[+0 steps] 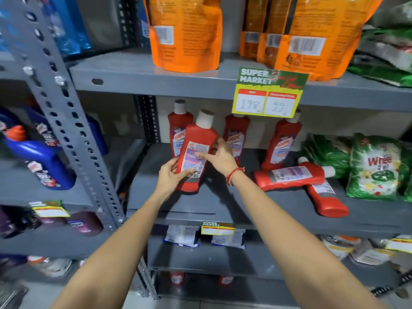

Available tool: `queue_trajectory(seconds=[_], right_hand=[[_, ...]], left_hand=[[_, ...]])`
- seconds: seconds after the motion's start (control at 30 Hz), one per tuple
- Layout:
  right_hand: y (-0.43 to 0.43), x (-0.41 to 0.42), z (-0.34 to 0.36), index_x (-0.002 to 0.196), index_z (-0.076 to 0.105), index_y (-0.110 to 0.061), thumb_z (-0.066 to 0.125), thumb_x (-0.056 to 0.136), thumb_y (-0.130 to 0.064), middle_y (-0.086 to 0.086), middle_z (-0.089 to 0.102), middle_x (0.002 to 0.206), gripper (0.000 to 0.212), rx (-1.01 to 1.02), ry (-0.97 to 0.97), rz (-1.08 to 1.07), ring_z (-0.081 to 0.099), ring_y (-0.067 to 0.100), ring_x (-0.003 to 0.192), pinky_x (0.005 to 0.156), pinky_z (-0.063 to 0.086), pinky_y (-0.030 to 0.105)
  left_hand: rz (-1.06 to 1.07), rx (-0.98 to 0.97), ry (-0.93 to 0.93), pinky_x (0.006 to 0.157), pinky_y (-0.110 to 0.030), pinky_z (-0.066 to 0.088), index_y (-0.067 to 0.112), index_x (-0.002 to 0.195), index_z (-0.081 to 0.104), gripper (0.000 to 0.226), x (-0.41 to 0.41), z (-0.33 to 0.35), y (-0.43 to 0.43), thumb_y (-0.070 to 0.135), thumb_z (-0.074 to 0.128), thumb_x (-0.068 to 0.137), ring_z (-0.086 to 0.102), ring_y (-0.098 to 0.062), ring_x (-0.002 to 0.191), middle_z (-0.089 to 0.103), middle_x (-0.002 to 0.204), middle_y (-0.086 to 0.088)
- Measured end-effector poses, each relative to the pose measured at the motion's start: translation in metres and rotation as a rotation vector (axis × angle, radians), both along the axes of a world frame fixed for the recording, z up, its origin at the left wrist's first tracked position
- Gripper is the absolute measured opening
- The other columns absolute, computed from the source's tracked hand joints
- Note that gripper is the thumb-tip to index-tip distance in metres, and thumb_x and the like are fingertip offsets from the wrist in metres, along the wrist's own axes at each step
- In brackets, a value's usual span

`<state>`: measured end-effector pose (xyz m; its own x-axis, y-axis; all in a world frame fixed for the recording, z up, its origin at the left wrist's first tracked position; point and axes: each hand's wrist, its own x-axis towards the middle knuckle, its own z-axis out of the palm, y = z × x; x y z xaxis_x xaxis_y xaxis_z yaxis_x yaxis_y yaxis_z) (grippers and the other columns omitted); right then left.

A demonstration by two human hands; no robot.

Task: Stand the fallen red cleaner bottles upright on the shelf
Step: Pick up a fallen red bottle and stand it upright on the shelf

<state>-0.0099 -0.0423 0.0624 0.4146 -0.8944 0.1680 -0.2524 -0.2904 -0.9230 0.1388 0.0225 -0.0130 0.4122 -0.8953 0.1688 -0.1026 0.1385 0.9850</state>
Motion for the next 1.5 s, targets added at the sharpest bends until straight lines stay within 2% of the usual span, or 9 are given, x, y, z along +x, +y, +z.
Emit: queue_trajectory(seconds=[0.17, 0.43, 0.67, 0.83, 0.97, 1.1, 1.23, 1.33, 1.5], right_hand=[[0.007, 0.03, -0.009, 0.121, 0.045, -0.004, 0.079, 0.071, -0.015, 0.014, 0.063, 0.12, 0.062, -0.125, 0.114, 0.123, 0.06, 0.024, 0.107, 0.092, 0.045, 0.029], [0.001, 0.049, -0.019, 0.123, 0.043, -0.008, 0.075, 0.075, -0.021, 0.015, 0.063, 0.121, 0.06, -0.129, 0.181, 0.125, 0.061, 0.031, 0.109, 0.1, 0.046, 0.048], [0.0, 0.055, -0.022, 0.111, 0.049, -0.007, 0.078, 0.068, -0.039, 0.017, 0.066, 0.11, 0.061, -0.197, 0.282, -0.012, 0.058, 0.036, 0.103, 0.089, 0.049, 0.045], [0.02, 0.071, -0.018, 0.104, 0.051, -0.002, 0.076, 0.068, -0.044, 0.023, 0.067, 0.098, 0.061, -0.334, 0.374, -0.169, 0.063, 0.043, 0.092, 0.075, 0.051, 0.042], [0.024, 0.065, -0.015, 0.088, 0.062, -0.007, 0.077, 0.066, -0.048, 0.01, 0.072, 0.087, 0.048, -0.215, 0.242, -0.071, 0.066, 0.029, 0.085, 0.076, 0.053, 0.034], [0.014, 0.052, -0.021, 0.081, 0.065, -0.011, 0.082, 0.066, -0.037, 0.004, 0.071, 0.083, 0.035, -0.118, 0.085, 0.018, 0.068, 0.019, 0.081, 0.083, 0.056, 0.037], [-0.004, 0.048, -0.034, 0.112, 0.057, -0.014, 0.086, 0.06, -0.03, 0.002, 0.065, 0.109, 0.061, 0.007, 0.044, 0.058, 0.061, 0.016, 0.101, 0.095, 0.049, 0.031], [-0.013, 0.049, -0.044, 0.126, 0.046, -0.022, 0.085, 0.06, -0.032, 0.001, 0.058, 0.126, 0.077, 0.119, 0.104, 0.184, 0.056, 0.017, 0.114, 0.103, 0.044, 0.036], [-0.017, 0.052, -0.061, 0.117, 0.049, -0.021, 0.081, 0.067, -0.023, 0.011, 0.062, 0.124, 0.06, 0.165, 0.077, 0.247, 0.061, 0.025, 0.111, 0.1, 0.048, 0.049]], left_hand=[[0.0, 0.018, 0.011, 0.082, -0.02, 0.055, 0.008, 0.113, 0.059, 0.044, 0.026, -0.015, 0.009, 0.001, 0.073, 0.072, 0.068, -0.009, 0.094, 0.072, 0.1, 0.002], [-0.034, 0.068, 0.005, 0.096, -0.035, 0.051, 0.004, 0.121, 0.054, 0.048, 0.037, -0.022, 0.007, 0.005, 0.071, 0.076, 0.065, -0.017, 0.102, 0.066, 0.115, -0.014], [0.516, 0.048, -0.017, 0.093, -0.032, 0.047, 0.006, 0.126, 0.048, 0.057, -0.022, -0.039, 0.019, 0.014, 0.073, 0.075, 0.056, -0.024, 0.11, 0.055, 0.118, -0.014], [0.51, 0.106, -0.069, 0.097, -0.03, 0.037, 0.008, 0.135, 0.037, 0.066, -0.064, -0.039, 0.015, 0.008, 0.065, 0.076, 0.047, -0.028, 0.12, 0.044, 0.133, -0.015], [0.537, 0.127, -0.103, 0.089, -0.036, 0.042, 0.013, 0.126, 0.047, 0.05, -0.045, -0.035, 0.008, 0.024, 0.061, 0.079, 0.053, -0.028, 0.107, 0.052, 0.115, -0.013], [0.444, 0.098, -0.235, 0.079, -0.012, 0.032, 0.011, 0.122, 0.055, 0.042, -0.02, -0.04, 0.012, 0.021, 0.067, 0.082, 0.051, -0.015, 0.091, 0.054, 0.1, -0.008], [0.233, 0.09, -0.307, 0.071, 0.001, 0.038, 0.009, 0.114, 0.062, 0.038, 0.008, -0.04, 0.016, 0.02, 0.07, 0.079, 0.057, -0.002, 0.08, 0.062, 0.097, -0.007], [-0.021, 0.122, -0.162, 0.074, -0.008, 0.05, 0.017, 0.116, 0.056, 0.043, 0.028, -0.032, 0.018, 0.013, 0.072, 0.077, 0.067, -0.002, 0.085, 0.07, 0.101, -0.005], [-0.218, 0.222, -0.19, 0.08, -0.019, 0.056, 0.02, 0.12, 0.052, 0.051, 0.056, -0.021, 0.011, 0.007, 0.072, 0.075, 0.068, -0.005, 0.094, 0.073, 0.097, 0.014]])
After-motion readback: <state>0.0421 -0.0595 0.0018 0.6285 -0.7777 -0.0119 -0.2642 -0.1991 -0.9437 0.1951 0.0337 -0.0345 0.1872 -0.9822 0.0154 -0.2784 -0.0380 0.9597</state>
